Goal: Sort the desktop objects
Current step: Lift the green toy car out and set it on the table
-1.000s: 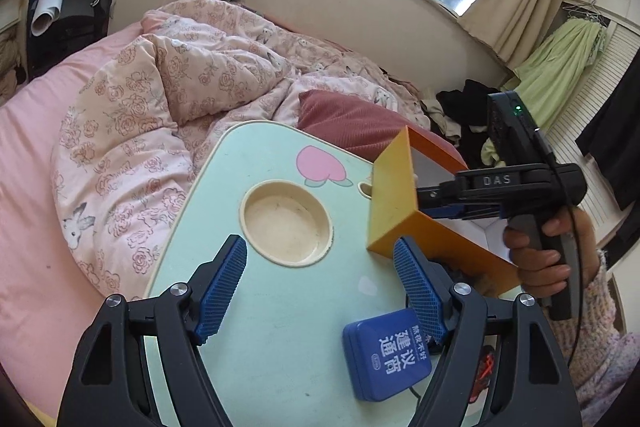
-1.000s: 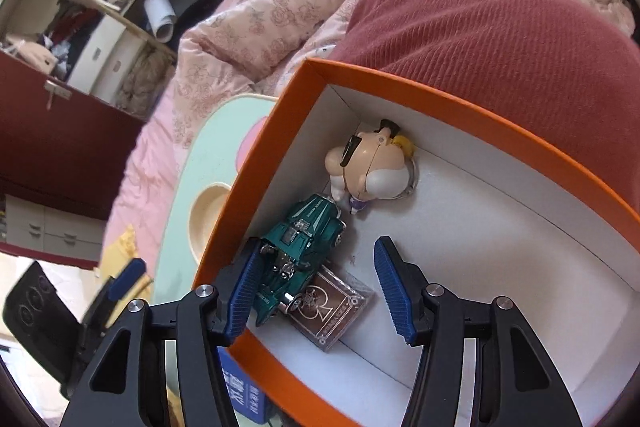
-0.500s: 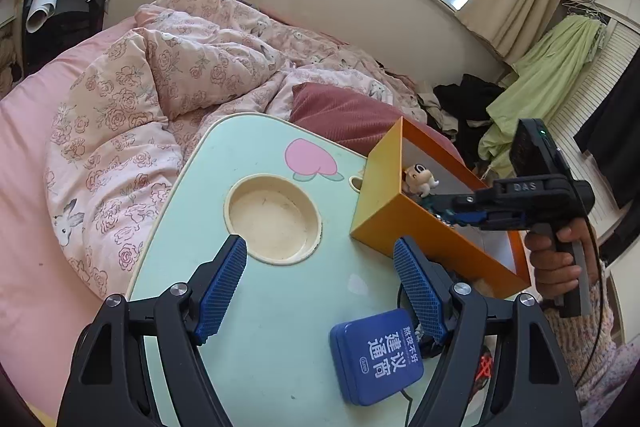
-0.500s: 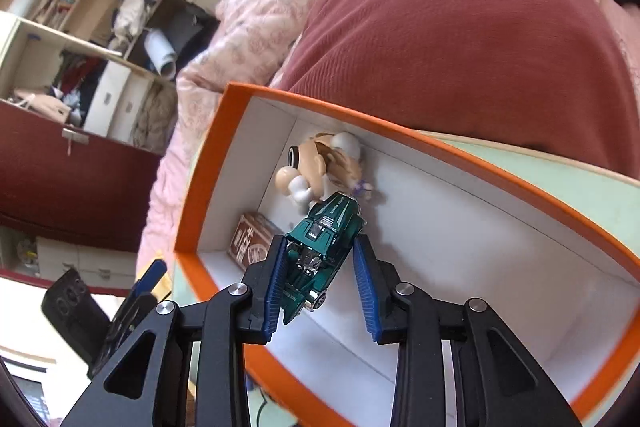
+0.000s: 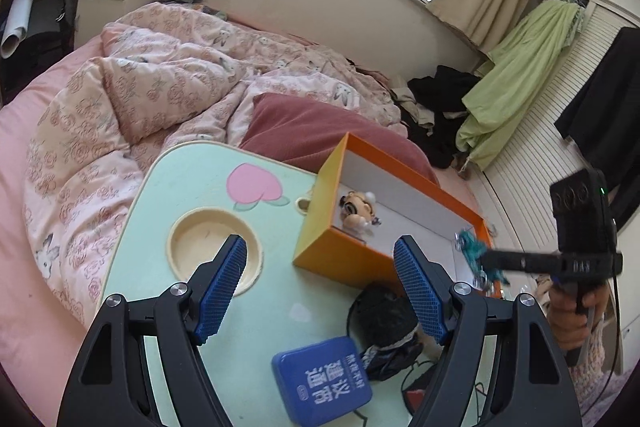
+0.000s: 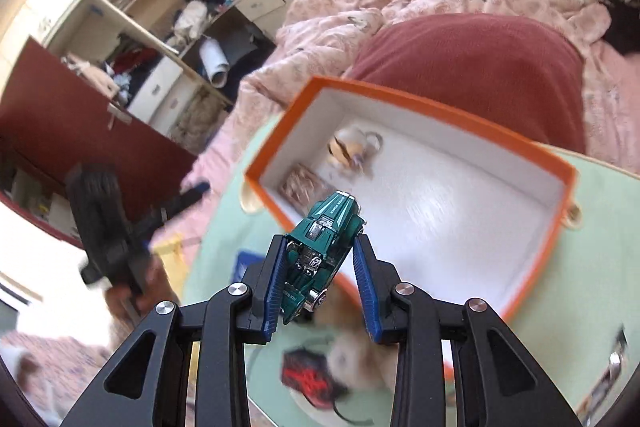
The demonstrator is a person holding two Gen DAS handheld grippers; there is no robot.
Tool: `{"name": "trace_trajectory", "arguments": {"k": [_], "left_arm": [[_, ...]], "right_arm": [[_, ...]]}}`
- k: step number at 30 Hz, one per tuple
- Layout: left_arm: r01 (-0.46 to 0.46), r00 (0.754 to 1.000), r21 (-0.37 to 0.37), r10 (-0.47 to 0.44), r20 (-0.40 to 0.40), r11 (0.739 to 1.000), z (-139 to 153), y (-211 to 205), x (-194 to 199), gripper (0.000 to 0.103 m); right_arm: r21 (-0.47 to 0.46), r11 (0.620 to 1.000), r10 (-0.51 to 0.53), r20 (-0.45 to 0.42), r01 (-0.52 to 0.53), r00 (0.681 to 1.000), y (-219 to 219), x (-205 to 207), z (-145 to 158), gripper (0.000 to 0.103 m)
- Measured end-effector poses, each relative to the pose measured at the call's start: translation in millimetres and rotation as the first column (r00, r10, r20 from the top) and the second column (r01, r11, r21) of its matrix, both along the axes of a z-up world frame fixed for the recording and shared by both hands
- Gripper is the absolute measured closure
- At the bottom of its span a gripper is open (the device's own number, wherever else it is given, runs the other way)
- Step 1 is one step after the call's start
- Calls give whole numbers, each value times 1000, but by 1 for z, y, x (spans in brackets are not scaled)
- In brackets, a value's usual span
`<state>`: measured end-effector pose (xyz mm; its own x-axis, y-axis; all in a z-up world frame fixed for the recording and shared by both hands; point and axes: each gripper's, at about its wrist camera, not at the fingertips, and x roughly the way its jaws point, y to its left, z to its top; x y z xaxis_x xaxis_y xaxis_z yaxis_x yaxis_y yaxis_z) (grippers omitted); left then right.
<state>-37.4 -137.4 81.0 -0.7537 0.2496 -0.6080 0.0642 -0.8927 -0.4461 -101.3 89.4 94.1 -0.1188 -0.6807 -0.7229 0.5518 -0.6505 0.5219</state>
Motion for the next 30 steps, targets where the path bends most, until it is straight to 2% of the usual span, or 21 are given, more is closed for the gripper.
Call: {"name": "trace_trajectory", "arguments": {"k": [5,7,10,13,15,17,19,22,23,25,27,30], "left_arm": [[45,999,-22,-45,26,999,16,8,-24,27],[53,998,-85,-49,47,995,23,15,-35,27],[124,991,-153,-115,62,981,35,33,-52,27],[229,971,-214,-207,120,950,38,61,-72,27],[295,951,-267,-253,179,918,33,82,-88,30],[334,934,-305,-269,237,892,25,97,-103,43],[369,912,-310,-278,302,876,15,107,-117,54],[397,884,-290,-278,375,871,0,114,-132,56],[396,882,-301,-268,388,867,-3,115,-135,56],[397,880,-319,-258,400,860,-7,117,-137,56],[401,874,-329,-250,416,855,-9,120,-139,56],[419,854,-334,-241,461,844,-17,125,-147,56]], "right_arm": [[34,996,-81,-38,82,996,38,33,-8,71],[31,992,-123,-38,124,992,59,46,-9,80],[46,983,-175,-49,177,983,83,62,-12,84],[24,977,-213,-37,214,976,100,70,-19,85],[11,971,-239,0,239,971,109,70,-28,85],[11,968,-251,25,251,968,114,68,-40,85],[9,965,-261,57,261,964,118,66,-53,85],[34,962,-273,104,271,956,120,63,-78,86],[21,962,-273,114,273,955,120,63,-84,91],[-30,960,-272,137,278,953,122,63,-90,92],[-30,957,-283,111,288,953,124,63,-87,90],[-48,951,-302,54,305,952,131,64,-72,89]]}}
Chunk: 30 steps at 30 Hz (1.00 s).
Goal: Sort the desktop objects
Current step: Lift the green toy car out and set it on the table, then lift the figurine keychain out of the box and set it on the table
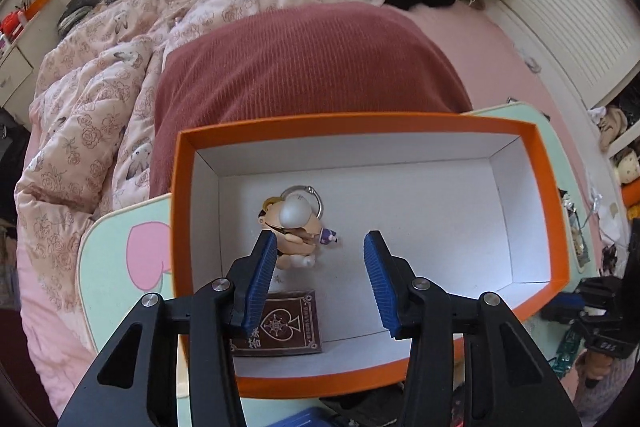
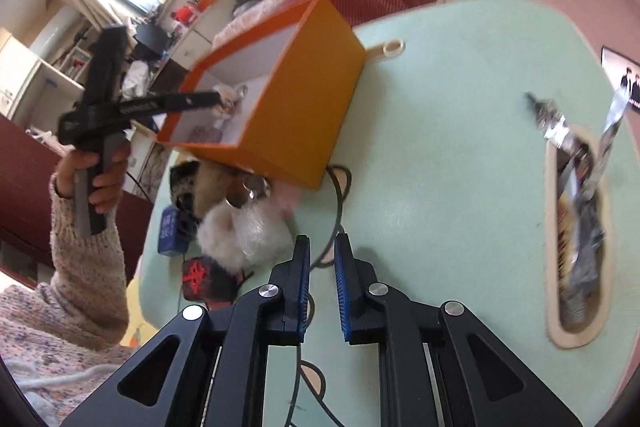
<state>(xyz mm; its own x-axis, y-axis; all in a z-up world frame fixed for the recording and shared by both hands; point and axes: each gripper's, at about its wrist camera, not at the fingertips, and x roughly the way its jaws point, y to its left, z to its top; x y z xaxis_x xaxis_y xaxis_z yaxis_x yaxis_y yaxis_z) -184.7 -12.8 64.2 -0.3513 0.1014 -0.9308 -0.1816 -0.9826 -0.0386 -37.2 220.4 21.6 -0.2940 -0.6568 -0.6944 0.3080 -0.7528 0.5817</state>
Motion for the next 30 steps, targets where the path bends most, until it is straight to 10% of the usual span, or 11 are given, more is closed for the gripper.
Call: {"name": "trace_trajectory", "arguments": {"k": [10,16,30], "left_arm": [[-9,1000,-143,7,-17,990,-10,13,-17,56],[1,1000,-275,-8,-26,961,-27,22,-30,54],[61,997,-249,-73,-38,966,-27,27,-30,65]], "right_arm": [[105,990,-77,-121,90,990,40,33,49,72],[244,969,-36,-51,47,998,65,68,50,56],[211,970,90,151,-121,984,22,71,-1,76]]}}
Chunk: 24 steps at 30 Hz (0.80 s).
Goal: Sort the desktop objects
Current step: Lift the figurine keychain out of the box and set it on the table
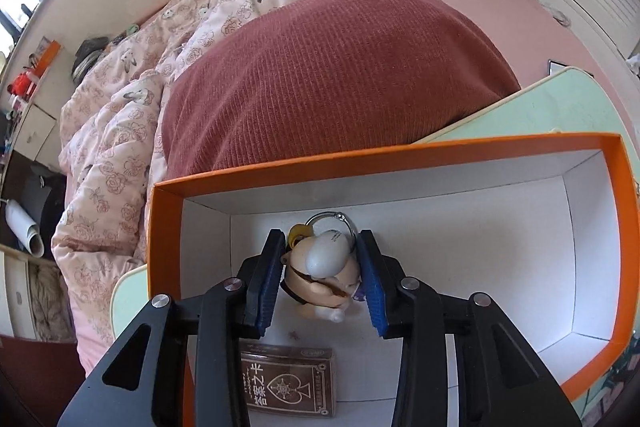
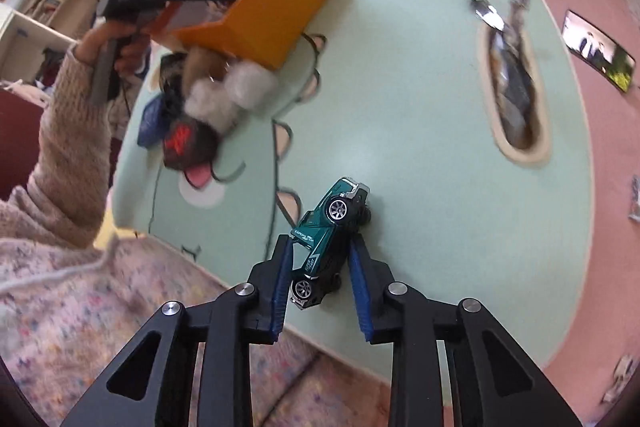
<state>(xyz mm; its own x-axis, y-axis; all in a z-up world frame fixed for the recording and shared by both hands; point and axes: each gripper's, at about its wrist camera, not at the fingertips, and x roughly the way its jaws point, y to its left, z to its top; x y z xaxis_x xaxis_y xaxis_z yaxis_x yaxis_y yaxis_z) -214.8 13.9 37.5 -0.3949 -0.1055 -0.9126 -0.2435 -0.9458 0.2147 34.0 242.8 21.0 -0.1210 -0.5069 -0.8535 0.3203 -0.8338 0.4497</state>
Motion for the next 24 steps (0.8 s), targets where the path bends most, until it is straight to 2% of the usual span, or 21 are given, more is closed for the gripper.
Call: {"name": "trace_trajectory", "arguments": {"k": [3,7,10,12,15,19,21,24], "left_arm": [[-8,1000,42,8,5,999,1,-4,4,65],[-27,999,173,32,-25,985,14,-16,10,65],[-26,995,274,51,-83,961,35,-28,18,65],[-31,991,317,69,-111,948,49,-34,25,65],[-4,983,387,74,-167,922,74,-43,48,65],[31,980,449,61,-189,893,90,-52,85,65],[28,980,459,67,-190,888,89,-57,107,65],[20,988,501,60,-144,865,76,-64,137,65]], "right_arm": [[-40,999,-30,-28,29,999,-8,-20,1,77],[-94,995,-49,-43,45,998,-18,-41,1,77],[-132,990,-49,-49,42,998,-26,-46,2,76],[-142,989,-55,-69,45,996,-26,-44,6,68],[-131,989,-77,-112,62,991,-20,-39,16,65],[-124,988,-110,-156,91,982,-11,-34,28,64],[-130,987,-116,-170,94,979,-10,-33,33,64],[-139,988,-99,-201,72,975,-15,-36,42,64]]}}
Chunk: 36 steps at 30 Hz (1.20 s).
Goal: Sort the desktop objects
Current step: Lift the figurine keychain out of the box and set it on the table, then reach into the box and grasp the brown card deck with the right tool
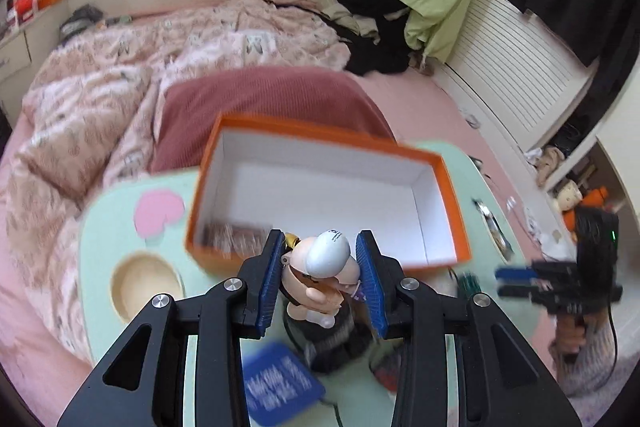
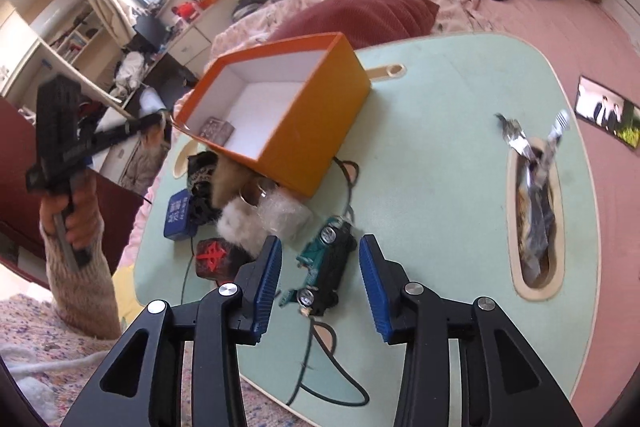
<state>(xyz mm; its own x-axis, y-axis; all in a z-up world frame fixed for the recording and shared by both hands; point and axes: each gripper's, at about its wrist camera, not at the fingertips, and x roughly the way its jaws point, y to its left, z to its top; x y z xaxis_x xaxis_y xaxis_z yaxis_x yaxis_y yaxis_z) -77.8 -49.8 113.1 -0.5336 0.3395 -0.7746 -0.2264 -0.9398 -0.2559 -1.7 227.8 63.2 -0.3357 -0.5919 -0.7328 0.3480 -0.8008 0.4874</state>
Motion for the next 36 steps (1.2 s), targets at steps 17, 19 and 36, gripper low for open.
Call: {"name": "trace_trajectory", "arguments": {"k": [17,19,36], "left_arm": [[69,996,87,-74,54,994,-83,30,80,65],[63,997,94,-67,39,994,-85,34,80,60],[-78,972,257,131,-197,963,-42,-34,95,28]], "right_arm": [[2,998,68,4,-68,998,-62,-62,-14,77],[40,999,0,1,0,1000,-55,-72,-19,77],[42,961,257,235,-273,938,-217,-149,19,44]]}}
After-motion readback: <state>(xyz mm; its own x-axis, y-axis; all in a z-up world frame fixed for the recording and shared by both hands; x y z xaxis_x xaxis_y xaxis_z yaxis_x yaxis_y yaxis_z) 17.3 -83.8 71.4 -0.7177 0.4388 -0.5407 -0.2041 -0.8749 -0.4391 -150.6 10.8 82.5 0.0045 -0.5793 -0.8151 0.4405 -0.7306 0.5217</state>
